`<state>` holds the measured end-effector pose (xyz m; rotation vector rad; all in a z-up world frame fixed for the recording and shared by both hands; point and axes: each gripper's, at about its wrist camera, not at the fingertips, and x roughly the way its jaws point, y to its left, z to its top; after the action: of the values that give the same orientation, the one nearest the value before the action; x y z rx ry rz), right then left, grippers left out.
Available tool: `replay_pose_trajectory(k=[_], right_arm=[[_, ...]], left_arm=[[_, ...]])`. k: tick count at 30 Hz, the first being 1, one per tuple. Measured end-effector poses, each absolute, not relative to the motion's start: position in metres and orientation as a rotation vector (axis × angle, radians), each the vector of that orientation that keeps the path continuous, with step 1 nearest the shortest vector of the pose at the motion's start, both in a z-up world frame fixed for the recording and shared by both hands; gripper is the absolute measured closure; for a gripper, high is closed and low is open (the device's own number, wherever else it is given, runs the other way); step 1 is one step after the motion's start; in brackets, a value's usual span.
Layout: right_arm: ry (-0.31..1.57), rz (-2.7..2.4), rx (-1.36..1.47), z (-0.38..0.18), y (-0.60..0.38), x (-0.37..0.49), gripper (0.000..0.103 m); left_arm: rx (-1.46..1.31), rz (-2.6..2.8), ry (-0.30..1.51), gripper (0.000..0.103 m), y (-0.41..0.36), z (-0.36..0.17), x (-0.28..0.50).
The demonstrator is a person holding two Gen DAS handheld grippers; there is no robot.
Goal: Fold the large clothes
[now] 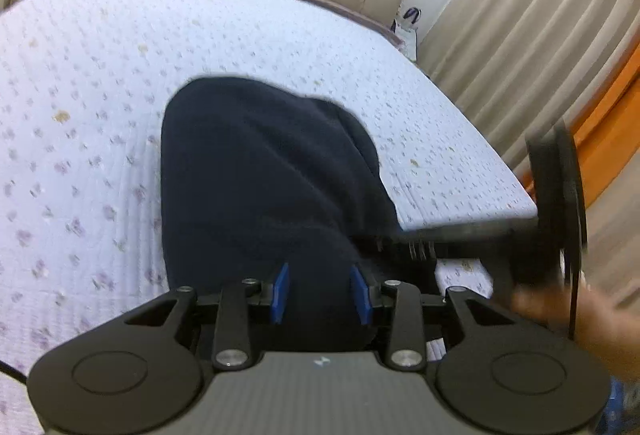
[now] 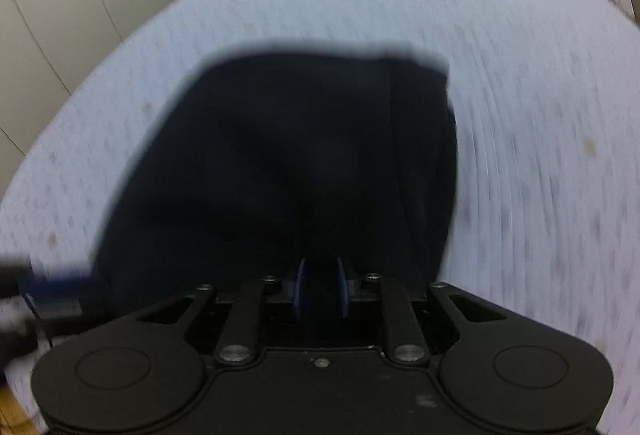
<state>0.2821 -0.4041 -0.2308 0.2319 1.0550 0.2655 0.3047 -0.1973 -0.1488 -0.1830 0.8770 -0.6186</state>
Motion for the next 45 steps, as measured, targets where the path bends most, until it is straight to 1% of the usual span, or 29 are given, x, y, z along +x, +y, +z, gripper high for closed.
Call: replay_pose_trajectory(k=[1, 5, 6, 7, 8, 9, 10, 11, 12, 14, 20, 23, 25, 27, 28, 33, 35, 39, 42, 45], right_arm=[[1.058, 0.260, 0.246, -0.234, -0.406, 0.274, 0.086], [1.165, 0.286, 0.287, -0.240, -0.413, 0.255, 0.085], [1.175, 0.293, 0.302, -0.237, -0.420, 0.251, 0.081], [1.171, 0.290, 0.326, -0.231, -0.432, 0.248, 0.075], [1.160, 0.281, 0.353, -0.226, -0.440, 0.249, 0.062], [1.137, 0.261, 0.379, -0.218, -0.449, 0.250, 0.052], [1.105, 0.239, 0.404, -0.210, -0.460, 0.254, 0.047], [1.068, 0.217, 0.428, -0.205, -0.469, 0.259, 0.031], [1.032, 0.190, 0.451, -0.202, -0.477, 0.267, 0.019], [0.990, 0.150, 0.486, -0.203, -0.486, 0.285, 0.017], [1.039, 0.202, 0.617, -0.233, -0.486, 0.330, 0.015], [1.051, 0.218, 0.644, -0.240, -0.481, 0.327, 0.010], [1.034, 0.213, 0.642, -0.234, -0.480, 0.319, 0.004], [1.010, 0.195, 0.631, -0.234, -0.480, 0.319, 0.002], [1.006, 0.198, 0.629, -0.236, -0.480, 0.322, 0.001], [1.021, 0.213, 0.675, -0.250, -0.483, 0.336, 0.000], [1.011, 0.197, 0.653, -0.249, -0.481, 0.339, 0.000], [0.962, 0.186, 0.549, -0.231, -0.468, 0.335, 0.000], [0.925, 0.204, 0.489, -0.221, -0.459, 0.326, 0.000], [0.966, 0.229, 0.482, -0.228, -0.455, 0.327, 0.000]], left_arm=[[-0.189, -0.619, 0.880, 0.066, -0.199, -0.150, 0.306], [-0.138, -0.591, 0.865, 0.065, -0.208, -0.145, 0.300], [-0.124, -0.580, 0.860, 0.061, -0.210, -0.142, 0.298], [-0.113, -0.570, 0.854, 0.059, -0.213, -0.138, 0.297], [-0.106, -0.563, 0.848, 0.054, -0.215, -0.135, 0.298], [-0.100, -0.553, 0.838, 0.052, -0.217, -0.131, 0.299], [-0.102, -0.540, 0.826, 0.051, -0.219, -0.126, 0.303], [-0.111, -0.527, 0.813, 0.046, -0.221, -0.122, 0.304], [-0.122, -0.513, 0.798, 0.041, -0.222, -0.118, 0.306], [-0.134, -0.469, 0.775, 0.035, -0.224, -0.112, 0.315], [-0.114, -0.362, 0.823, 0.035, -0.221, -0.118, 0.345], [-0.116, -0.329, 0.836, 0.035, -0.209, -0.125, 0.354], [-0.126, -0.293, 0.842, 0.035, -0.201, -0.131, 0.360], [-0.102, -0.239, 0.841, 0.034, -0.196, -0.135, 0.367], [-0.093, -0.242, 0.840, 0.034, -0.194, -0.136, 0.372], [-0.164, -0.274, 0.915, 0.024, -0.192, -0.144, 0.400], [-0.173, -0.252, 0.922, 0.021, -0.193, -0.145, 0.409], [-0.141, -0.230, 0.905, 0.023, -0.199, -0.138, 0.410], [-0.146, -0.255, 0.926, 0.023, -0.201, -0.137, 0.409], [-0.212, -0.308, 0.977, 0.022, -0.197, -0.145, 0.412]])
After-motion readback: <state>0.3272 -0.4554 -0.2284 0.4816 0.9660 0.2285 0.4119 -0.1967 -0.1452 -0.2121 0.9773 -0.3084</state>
